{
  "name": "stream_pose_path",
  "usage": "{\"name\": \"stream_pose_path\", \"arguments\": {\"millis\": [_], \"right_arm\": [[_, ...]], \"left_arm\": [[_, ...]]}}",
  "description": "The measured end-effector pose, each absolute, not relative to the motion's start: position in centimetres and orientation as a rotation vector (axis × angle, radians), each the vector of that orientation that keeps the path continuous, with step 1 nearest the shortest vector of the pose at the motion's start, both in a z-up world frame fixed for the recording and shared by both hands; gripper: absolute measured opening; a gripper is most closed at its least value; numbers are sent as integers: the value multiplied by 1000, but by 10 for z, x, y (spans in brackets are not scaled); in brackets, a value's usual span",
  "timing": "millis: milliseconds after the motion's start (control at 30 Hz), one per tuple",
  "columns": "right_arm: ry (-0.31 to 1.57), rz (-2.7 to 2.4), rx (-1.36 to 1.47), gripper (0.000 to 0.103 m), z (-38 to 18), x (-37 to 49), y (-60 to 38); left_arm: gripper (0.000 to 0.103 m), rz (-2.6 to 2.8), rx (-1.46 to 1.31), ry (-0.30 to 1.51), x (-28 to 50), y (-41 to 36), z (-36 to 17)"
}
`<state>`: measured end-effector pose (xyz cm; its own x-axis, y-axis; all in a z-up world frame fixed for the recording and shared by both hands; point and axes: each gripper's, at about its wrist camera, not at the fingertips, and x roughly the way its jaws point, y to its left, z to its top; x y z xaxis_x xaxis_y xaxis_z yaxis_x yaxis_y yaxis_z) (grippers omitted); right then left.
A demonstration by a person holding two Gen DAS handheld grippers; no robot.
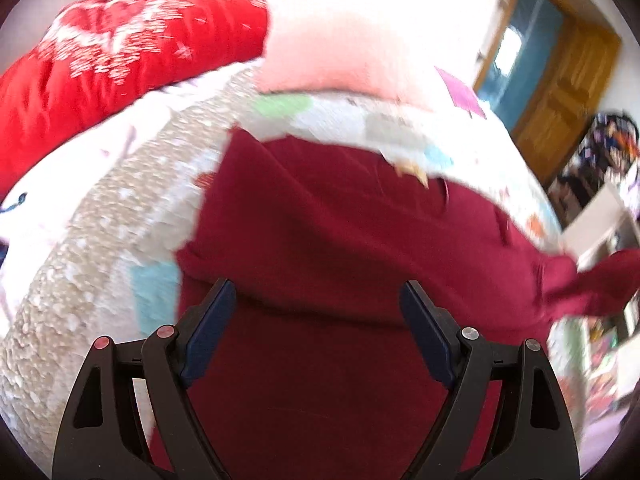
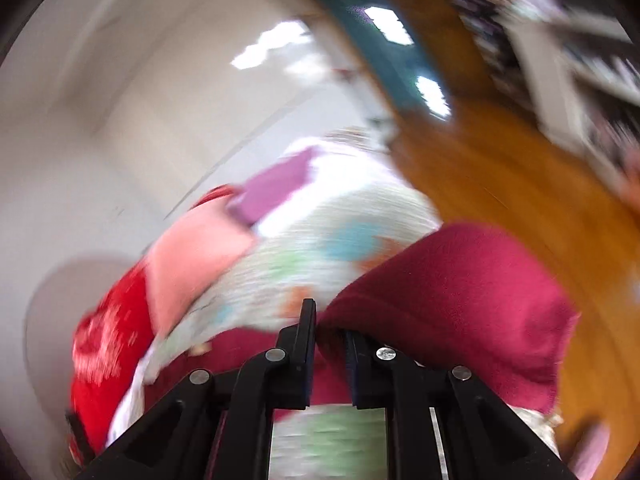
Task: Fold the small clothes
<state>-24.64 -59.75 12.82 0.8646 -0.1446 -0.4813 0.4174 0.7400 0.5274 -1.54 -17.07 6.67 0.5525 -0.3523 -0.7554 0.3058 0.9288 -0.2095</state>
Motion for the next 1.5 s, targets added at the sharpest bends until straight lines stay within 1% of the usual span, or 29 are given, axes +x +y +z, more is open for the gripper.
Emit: {"name": "stream_pose_path", "arguments": {"millis": [67, 133, 167, 233, 267, 300, 333, 400, 500, 600, 800, 833, 867, 900, 933, 1000, 1067, 1167, 1300, 1400, 1433, 1500], "right_arm": [[445, -216, 565, 13, 147, -216, -551], [489, -84, 445, 13, 152, -178, -488], [517, -46, 405, 13, 148, -165, -464], [602, 20, 322, 14, 122, -136, -406], [687, 68, 309, 18, 99, -114, -382], [768, 97, 315, 30, 81, -101, -371], [865, 129, 346, 36, 60, -89, -358], [890, 178, 430, 40, 41, -96, -349], [885, 141, 447, 46, 39, -112, -360], [855, 89, 464, 47, 49, -125, -384], [818, 48, 508, 47, 64, -143, -420], [812, 46, 518, 47, 63, -147, -423], [807, 44, 526, 47, 63, -151, -426], [802, 42, 533, 47, 62, -154, -429], [798, 39, 543, 47, 61, -157, -432], [797, 32, 555, 47, 59, -159, -434], [798, 18, 562, 47, 58, -161, -437], [786, -4, 553, 47, 62, -164, -441], [758, -39, 515, 47, 73, -167, -449], [756, -85, 438, 48, 78, -157, -445], [756, -102, 400, 50, 79, -152, -442], [771, -137, 312, 59, 76, -142, -436]], "left_arm": [[85, -372, -108, 892, -9, -154, 73], [85, -349, -142, 887, -3, -140, 76], [85, -340, -154, 893, 0, -135, 75], [85, -332, -183, 918, 5, -124, 71], [85, -333, -194, 929, 5, -122, 69], [85, -336, -203, 939, 6, -119, 67], [85, -347, -211, 950, 8, -116, 64], [85, -367, -215, 954, 9, -113, 62], [85, -386, -235, 960, 14, -115, 58], [85, -401, -261, 960, 17, -120, 55], [85, -425, -159, 942, 28, -168, 50], [83, -424, -140, 956, 31, -175, 47], [79, -427, -107, 980, 36, -186, 42], [64, -435, -85, 1000, 38, -194, 38], [53, -437, -48, 1027, 41, -204, 31], [45, -415, 23, 1022, 41, -217, 27], [16, -403, 63, 986, 38, -220, 36], [9, -459, -37, 948, 40, -200, 61], [8, -431, -71, 866, 50, -167, 95], [8, -411, -107, 876, 61, -142, 97], [8, -398, -113, 892, 66, -136, 91], [8, -367, -107, 914, 67, -128, 79]]}}
